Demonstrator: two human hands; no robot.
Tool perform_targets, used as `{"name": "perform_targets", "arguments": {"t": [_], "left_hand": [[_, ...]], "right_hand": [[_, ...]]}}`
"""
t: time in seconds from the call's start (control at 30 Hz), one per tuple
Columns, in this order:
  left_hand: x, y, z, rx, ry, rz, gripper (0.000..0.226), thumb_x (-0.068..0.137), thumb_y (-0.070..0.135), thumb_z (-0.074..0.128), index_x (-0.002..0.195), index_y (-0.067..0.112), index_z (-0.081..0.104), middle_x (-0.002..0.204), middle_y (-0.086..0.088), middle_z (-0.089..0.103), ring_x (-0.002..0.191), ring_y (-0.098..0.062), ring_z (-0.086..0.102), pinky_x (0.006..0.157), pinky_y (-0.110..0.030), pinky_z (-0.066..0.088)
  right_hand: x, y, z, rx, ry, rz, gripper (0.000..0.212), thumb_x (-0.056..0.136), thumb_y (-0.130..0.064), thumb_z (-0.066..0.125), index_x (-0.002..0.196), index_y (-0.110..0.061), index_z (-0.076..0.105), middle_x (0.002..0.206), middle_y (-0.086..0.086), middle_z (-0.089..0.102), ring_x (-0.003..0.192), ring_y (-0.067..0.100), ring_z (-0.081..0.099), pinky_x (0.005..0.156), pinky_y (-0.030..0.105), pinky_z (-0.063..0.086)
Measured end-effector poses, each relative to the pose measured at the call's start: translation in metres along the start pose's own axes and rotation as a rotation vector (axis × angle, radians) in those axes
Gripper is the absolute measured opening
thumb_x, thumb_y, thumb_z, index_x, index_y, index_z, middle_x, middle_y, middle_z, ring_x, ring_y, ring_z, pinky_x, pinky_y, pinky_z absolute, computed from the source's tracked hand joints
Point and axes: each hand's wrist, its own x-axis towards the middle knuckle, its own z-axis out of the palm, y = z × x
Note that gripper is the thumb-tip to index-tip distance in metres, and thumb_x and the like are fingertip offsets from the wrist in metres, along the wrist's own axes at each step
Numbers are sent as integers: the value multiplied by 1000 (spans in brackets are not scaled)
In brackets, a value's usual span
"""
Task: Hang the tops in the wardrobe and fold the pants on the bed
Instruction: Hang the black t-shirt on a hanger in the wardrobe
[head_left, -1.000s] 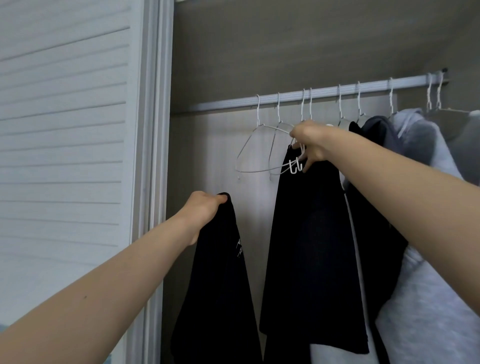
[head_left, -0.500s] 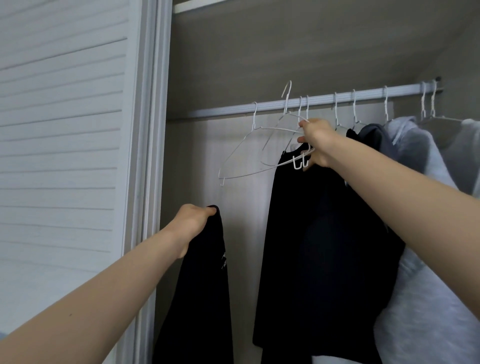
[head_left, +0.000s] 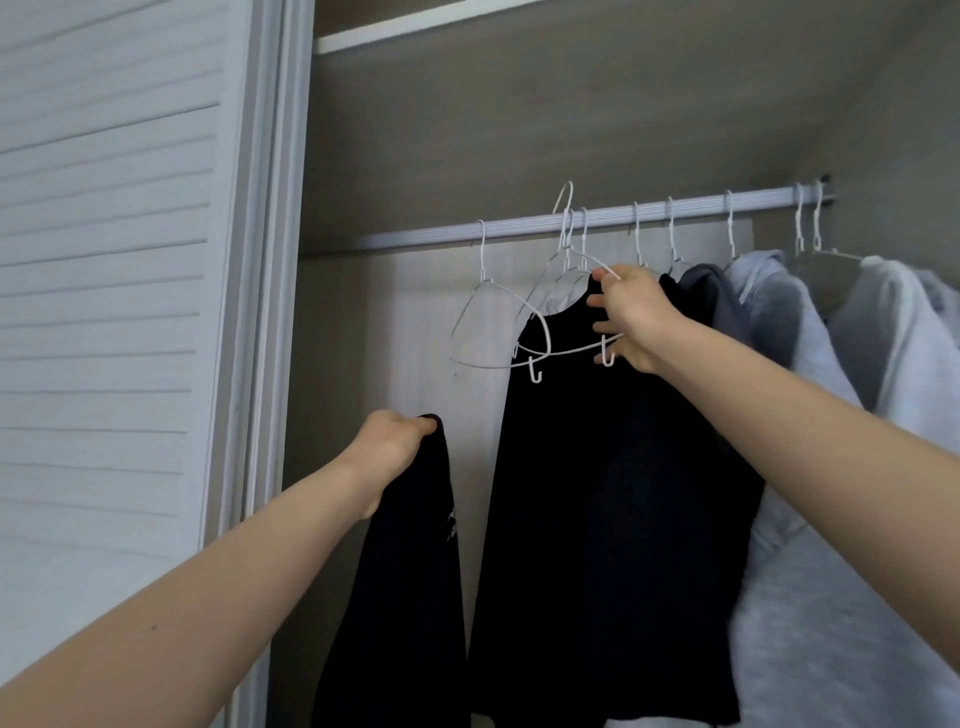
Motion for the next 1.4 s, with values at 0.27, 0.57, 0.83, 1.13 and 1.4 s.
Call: {"name": "perform_targets", "arguments": {"t": [0.27, 0.57, 0.83, 1.13, 1.4], "left_hand": [[-10, 2, 9, 59, -29, 77, 27, 95, 30, 59, 87, 5, 63, 80, -14, 63, 68, -25, 63, 60, -25, 46], [-18, -1, 13, 384, 73, 176, 40, 93, 36, 61, 73, 0, 63, 63, -11, 54, 64, -25, 54, 62, -31, 39], [-42, -7, 17, 665, 198, 156, 39, 94, 35, 61, 96, -2, 72, 93, -23, 67, 97, -40, 61, 80, -35, 46], [-80, -25, 14, 623, 260, -15, 42, 89, 34, 66, 106, -3, 68, 110, -25, 65, 102, -40, 60, 82, -36, 47], [-143, 4, 46, 484, -25, 46, 32, 88, 27, 66, 83, -5, 69, 69, -12, 59, 64, -23, 57, 59, -32, 43]], "right_hand": [[-50, 2, -20, 165, -56, -111, 32, 104, -25, 26, 128, -23, 46, 117, 1, 61, 111, 21, 59, 87, 55, 51], [-175, 17, -77, 548, -156, -44, 26, 104, -31, 31, 114, -23, 54, 60, 0, 59, 63, 15, 58, 76, 47, 58], [-234, 27, -159, 549, -380, 226, 33, 104, -29, 34, 118, -13, 59, 49, 1, 35, 42, 14, 36, 64, 40, 50], [-273, 28, -227, 497, -495, 322, 34, 101, -30, 36, 110, -14, 64, 47, -2, 23, 38, 12, 23, 61, 41, 54], [-301, 72, -188, 448, -552, 336, 32, 103, -30, 34, 112, -17, 62, 48, -2, 28, 41, 11, 28, 64, 40, 54]]}}
